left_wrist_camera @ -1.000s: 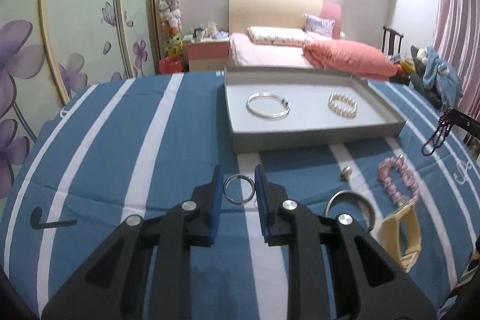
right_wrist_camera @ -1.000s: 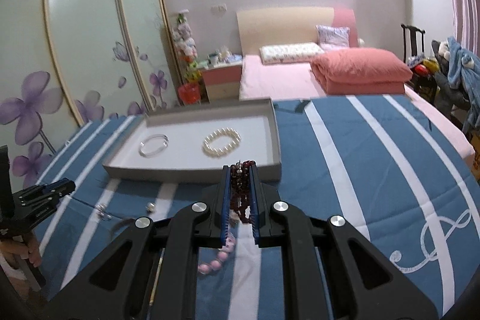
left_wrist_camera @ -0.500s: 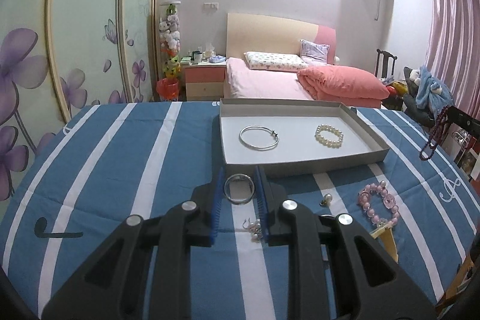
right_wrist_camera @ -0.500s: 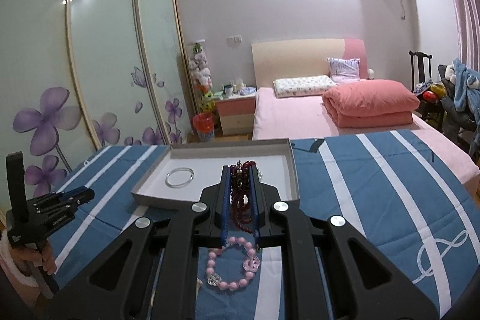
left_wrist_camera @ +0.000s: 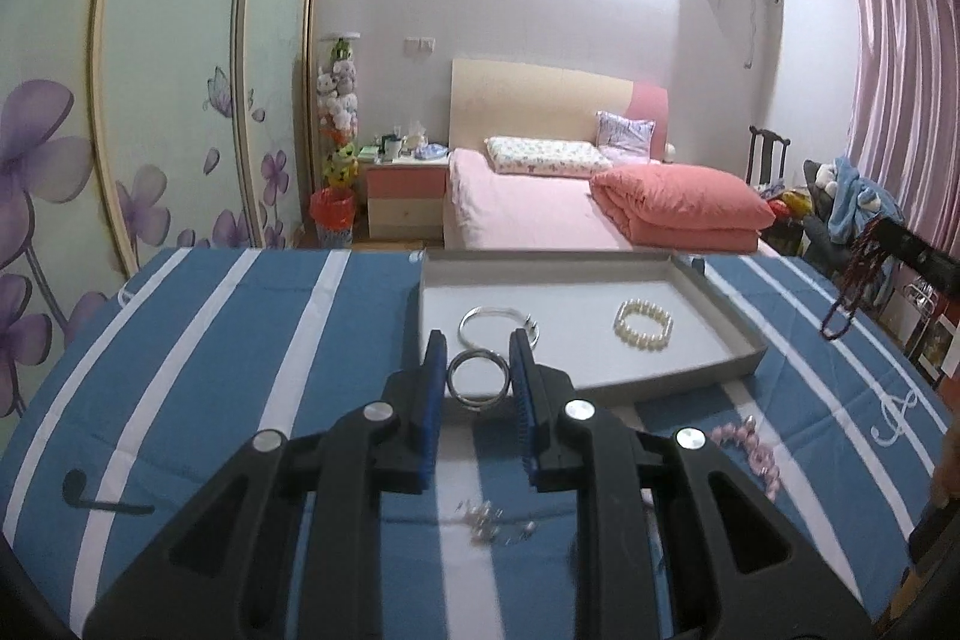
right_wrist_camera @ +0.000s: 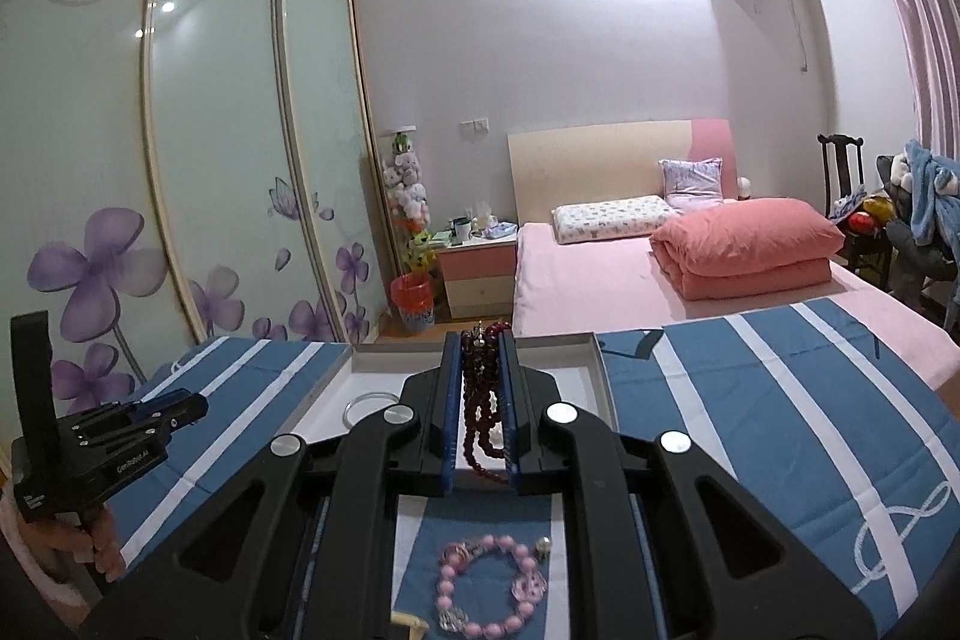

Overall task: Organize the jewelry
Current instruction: 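Carry the ring and red beads into the gray tray and release both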

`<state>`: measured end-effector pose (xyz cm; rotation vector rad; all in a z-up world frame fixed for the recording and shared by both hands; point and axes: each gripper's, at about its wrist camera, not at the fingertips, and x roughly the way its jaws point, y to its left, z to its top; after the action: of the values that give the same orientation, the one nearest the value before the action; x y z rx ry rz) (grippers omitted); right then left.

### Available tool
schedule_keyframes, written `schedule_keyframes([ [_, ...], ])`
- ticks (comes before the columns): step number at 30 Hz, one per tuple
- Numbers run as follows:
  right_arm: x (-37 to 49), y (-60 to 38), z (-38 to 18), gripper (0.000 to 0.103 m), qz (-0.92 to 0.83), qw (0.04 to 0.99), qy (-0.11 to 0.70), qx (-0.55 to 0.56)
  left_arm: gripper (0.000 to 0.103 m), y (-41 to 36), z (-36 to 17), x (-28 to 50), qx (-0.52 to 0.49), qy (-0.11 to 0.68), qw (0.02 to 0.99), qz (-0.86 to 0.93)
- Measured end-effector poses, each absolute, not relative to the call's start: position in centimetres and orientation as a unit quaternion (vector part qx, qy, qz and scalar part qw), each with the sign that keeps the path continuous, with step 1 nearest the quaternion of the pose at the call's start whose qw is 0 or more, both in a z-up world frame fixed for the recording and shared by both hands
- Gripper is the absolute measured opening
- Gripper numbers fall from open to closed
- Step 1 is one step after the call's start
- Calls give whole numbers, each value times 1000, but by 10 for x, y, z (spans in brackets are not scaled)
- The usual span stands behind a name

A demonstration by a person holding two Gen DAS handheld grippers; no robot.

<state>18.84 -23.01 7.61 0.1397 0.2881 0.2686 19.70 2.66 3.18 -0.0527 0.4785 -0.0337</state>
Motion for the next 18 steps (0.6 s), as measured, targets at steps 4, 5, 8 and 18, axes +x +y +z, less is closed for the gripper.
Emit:
schedule_keyframes([
  [4, 201, -221, 74, 13, 143, 977, 141, 70, 22, 17, 40, 212, -31, 221, 974, -24],
  [5, 204, -220, 74, 13, 144, 977, 140, 69, 22, 15, 41, 217, -32, 219, 975, -26],
  [8, 215, -216, 73, 13, 148, 977, 138, 72, 22, 10, 44, 231, -37, 215, 976, -30],
  [18, 254, -208, 62, 13, 146, 974, 154, 80, 22, -9, 37, 279, -36, 214, 976, -32],
])
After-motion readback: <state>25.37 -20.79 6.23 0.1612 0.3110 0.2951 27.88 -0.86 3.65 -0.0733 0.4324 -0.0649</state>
